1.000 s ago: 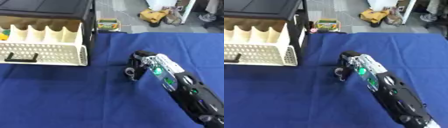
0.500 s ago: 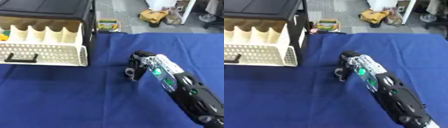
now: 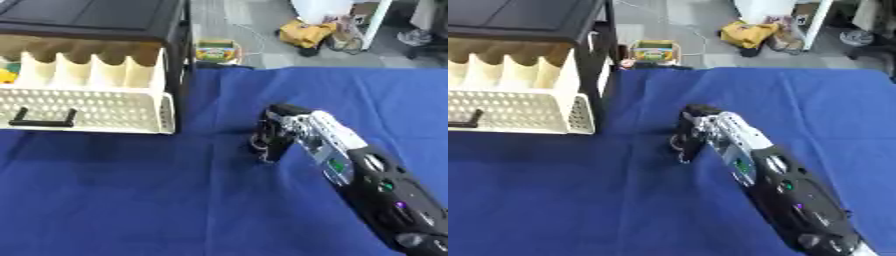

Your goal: Pick up objects from table and place into drawer.

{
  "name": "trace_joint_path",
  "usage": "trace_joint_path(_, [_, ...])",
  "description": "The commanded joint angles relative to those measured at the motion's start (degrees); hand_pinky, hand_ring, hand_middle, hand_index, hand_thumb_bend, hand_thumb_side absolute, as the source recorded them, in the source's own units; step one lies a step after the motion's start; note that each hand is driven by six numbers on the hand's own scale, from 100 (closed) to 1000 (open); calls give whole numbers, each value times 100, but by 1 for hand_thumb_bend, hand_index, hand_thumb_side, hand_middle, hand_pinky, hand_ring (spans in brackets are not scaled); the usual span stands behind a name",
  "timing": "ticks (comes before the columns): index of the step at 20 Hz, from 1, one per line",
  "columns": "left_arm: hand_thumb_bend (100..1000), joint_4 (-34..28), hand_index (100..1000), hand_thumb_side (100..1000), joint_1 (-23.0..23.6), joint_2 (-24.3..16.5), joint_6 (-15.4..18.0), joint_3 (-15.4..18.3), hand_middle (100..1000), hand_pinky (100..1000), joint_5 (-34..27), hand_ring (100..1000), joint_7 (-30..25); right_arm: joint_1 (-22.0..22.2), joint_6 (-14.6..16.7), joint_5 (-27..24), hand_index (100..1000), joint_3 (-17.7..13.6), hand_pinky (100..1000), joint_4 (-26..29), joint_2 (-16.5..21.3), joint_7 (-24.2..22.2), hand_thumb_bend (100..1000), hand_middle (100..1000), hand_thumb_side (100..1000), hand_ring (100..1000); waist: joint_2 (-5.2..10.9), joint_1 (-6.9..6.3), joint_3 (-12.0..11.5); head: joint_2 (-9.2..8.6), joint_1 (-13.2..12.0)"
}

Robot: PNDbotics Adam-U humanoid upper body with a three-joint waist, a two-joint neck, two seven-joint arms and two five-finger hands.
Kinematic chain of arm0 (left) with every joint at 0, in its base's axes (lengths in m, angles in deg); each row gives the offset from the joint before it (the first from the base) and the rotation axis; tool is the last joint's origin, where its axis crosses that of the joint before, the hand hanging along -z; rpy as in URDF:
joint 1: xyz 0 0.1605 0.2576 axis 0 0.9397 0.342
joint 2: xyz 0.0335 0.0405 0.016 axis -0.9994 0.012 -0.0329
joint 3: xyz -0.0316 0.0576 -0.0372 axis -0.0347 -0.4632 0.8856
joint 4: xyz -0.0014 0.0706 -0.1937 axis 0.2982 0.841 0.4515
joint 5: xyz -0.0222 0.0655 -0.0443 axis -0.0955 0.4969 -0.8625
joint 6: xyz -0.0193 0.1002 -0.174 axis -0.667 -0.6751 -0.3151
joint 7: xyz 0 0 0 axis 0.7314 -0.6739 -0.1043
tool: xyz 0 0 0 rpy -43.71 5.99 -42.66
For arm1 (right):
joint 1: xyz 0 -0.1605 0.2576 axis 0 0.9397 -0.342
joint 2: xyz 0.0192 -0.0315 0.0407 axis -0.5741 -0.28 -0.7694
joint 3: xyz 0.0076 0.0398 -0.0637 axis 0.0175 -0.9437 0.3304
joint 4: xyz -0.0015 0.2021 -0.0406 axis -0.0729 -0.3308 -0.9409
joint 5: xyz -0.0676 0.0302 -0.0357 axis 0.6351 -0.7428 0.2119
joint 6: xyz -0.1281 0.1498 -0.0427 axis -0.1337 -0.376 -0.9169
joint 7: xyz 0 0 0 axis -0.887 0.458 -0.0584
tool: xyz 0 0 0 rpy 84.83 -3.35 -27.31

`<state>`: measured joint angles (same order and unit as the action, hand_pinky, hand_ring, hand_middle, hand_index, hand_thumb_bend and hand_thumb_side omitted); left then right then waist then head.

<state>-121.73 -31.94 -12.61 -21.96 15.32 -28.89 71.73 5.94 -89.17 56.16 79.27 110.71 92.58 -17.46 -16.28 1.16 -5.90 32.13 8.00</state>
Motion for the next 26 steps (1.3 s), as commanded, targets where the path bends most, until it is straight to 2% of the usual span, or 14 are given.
trace_joint_path(1, [100,-68,699,729,-50,-93,-3,55,100,100,2,100,10,-112,-23,-19,586,-46,331,64,69,63,480,498,108,535,134,-27,7,-52,4])
trace_joint_path(9, [100,-68,698,728,-40,-84,3,60,100,100,3,100,10,-121,-45,-21,589,-42,332,67,59,99,453,498,111,537,138,-37,10,-55,14])
trace_joint_path(12, [100,-68,698,726,-33,-84,9,61,100,100,13,100,10,-123,-24,-22,598,-41,343,77,63,88,484,506,137,544,139,-43,6,-51,12])
trace_joint_path(16, [100,-68,691,725,-15,-83,13,61,100,100,32,100,1,-172,110,-1,690,-103,394,276,101,-4,530,552,235,580,145,-45,9,-52,-1])
trace_joint_path(20, [100,-68,691,725,4,-83,9,64,100,100,42,100,-3,-255,322,98,735,-204,415,511,189,-161,581,577,293,594,153,-43,24,-49,-11])
trace_joint_path(26, [100,-68,690,727,20,-72,-2,56,100,100,54,100,-28,-344,513,312,812,-274,440,526,215,-350,622,620,295,629,156,-33,42,-54,-8])
